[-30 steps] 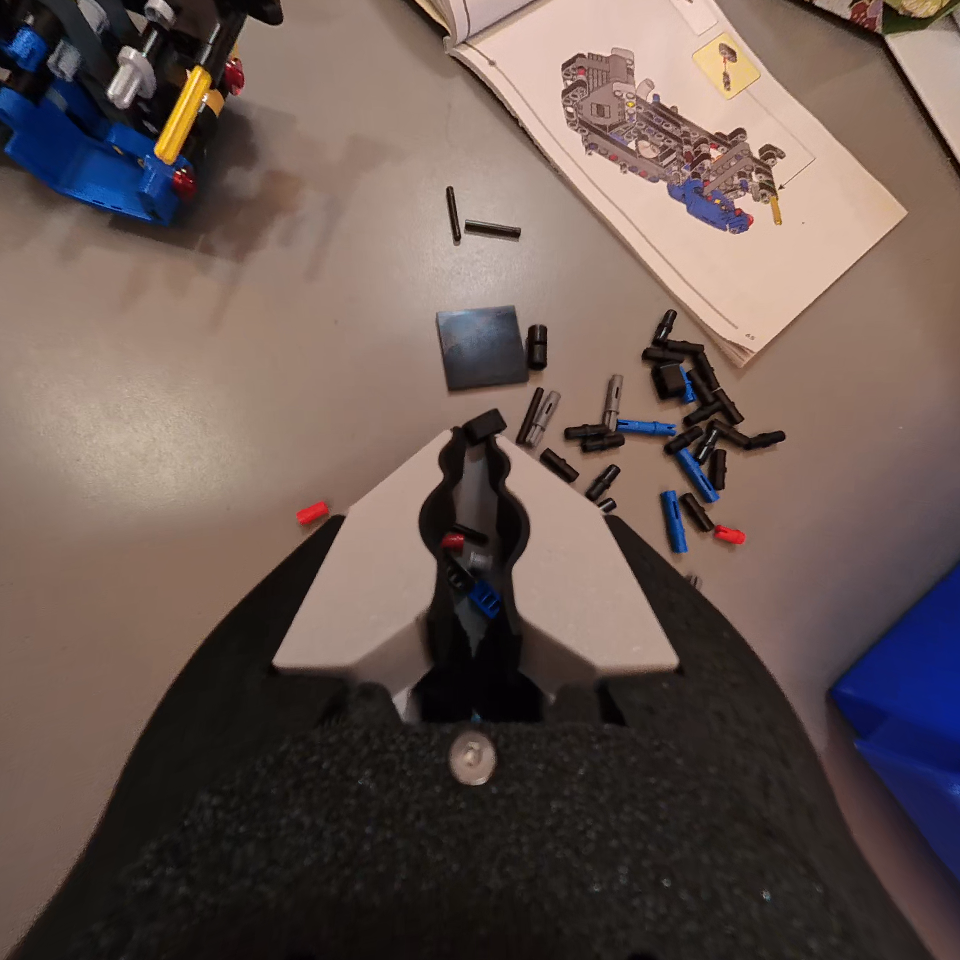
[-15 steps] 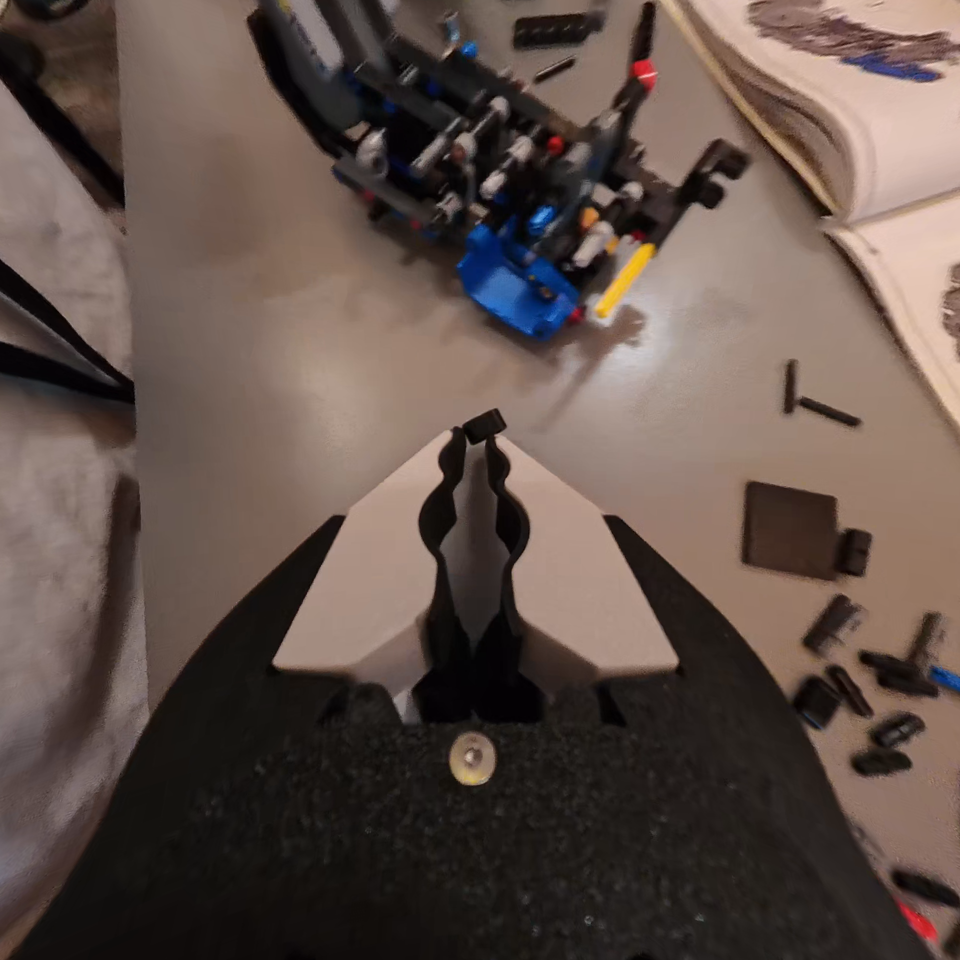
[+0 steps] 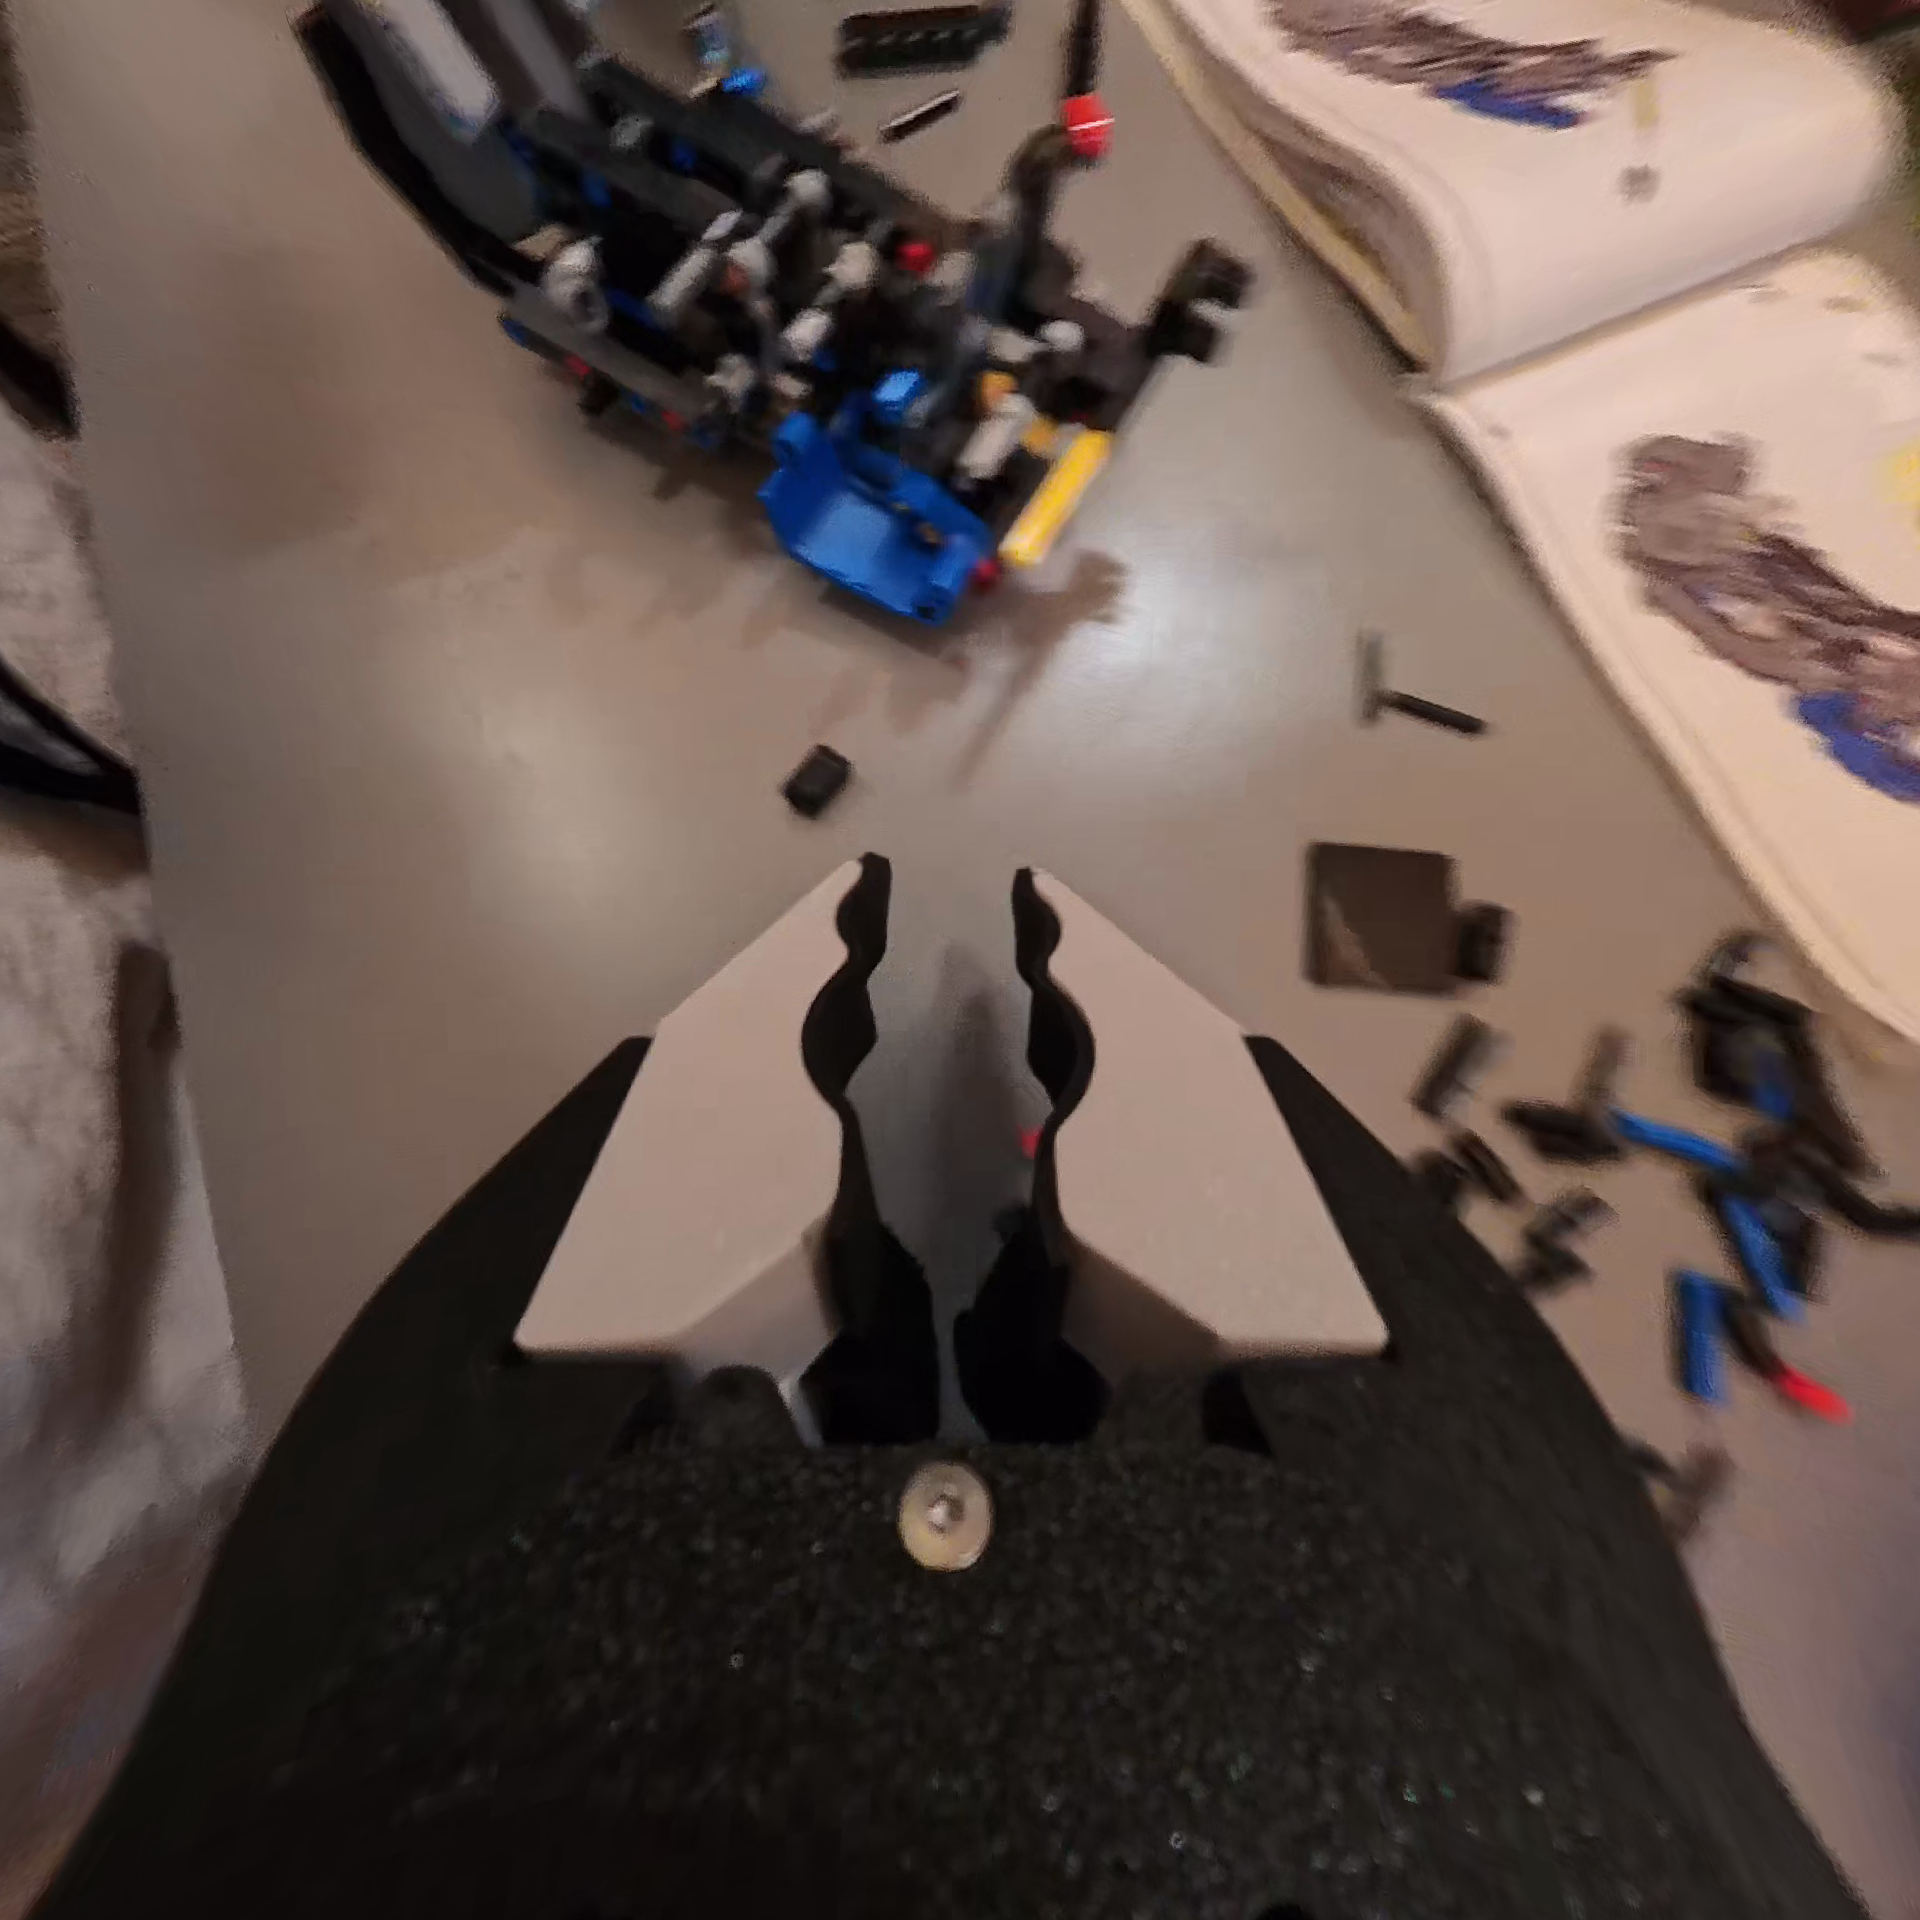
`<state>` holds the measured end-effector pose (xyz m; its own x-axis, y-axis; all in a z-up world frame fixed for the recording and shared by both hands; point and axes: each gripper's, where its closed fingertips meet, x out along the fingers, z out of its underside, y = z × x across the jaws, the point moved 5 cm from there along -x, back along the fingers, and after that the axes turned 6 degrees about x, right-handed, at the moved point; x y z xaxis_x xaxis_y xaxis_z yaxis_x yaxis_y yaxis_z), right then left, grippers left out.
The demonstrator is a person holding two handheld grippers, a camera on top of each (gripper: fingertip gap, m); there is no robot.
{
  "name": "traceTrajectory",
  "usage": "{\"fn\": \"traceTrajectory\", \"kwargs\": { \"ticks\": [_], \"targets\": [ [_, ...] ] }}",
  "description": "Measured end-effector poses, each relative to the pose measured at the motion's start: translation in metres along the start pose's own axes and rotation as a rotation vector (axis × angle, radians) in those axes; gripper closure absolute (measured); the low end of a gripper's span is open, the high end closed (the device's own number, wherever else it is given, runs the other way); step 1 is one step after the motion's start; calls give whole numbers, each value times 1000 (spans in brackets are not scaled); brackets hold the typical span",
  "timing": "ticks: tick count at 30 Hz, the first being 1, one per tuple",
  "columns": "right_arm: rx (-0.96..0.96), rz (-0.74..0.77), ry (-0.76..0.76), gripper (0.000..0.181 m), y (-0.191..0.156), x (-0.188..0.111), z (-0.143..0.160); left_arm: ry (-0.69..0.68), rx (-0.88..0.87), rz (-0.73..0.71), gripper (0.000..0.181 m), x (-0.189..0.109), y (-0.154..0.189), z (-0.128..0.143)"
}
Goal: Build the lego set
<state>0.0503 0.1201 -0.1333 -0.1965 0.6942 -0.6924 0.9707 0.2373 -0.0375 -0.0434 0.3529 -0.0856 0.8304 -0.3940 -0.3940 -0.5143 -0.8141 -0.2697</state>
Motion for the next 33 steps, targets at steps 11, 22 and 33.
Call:
{"fn": "traceTrajectory", "kwargs": {
  "ticks": [11, 22, 33],
  "targets": [
    [282, 376, -24, 166, 109, -43, 51, 1, 12, -2, 163, -1, 1, -2],
    [277, 354, -47, 177, 107, -32, 55, -14, 7, 6, 163, 1, 1, 2],
    [-1, -31, 3, 177, -3, -13, 2, -14, 5, -57, 163, -5, -8, -2]
  ]
}}
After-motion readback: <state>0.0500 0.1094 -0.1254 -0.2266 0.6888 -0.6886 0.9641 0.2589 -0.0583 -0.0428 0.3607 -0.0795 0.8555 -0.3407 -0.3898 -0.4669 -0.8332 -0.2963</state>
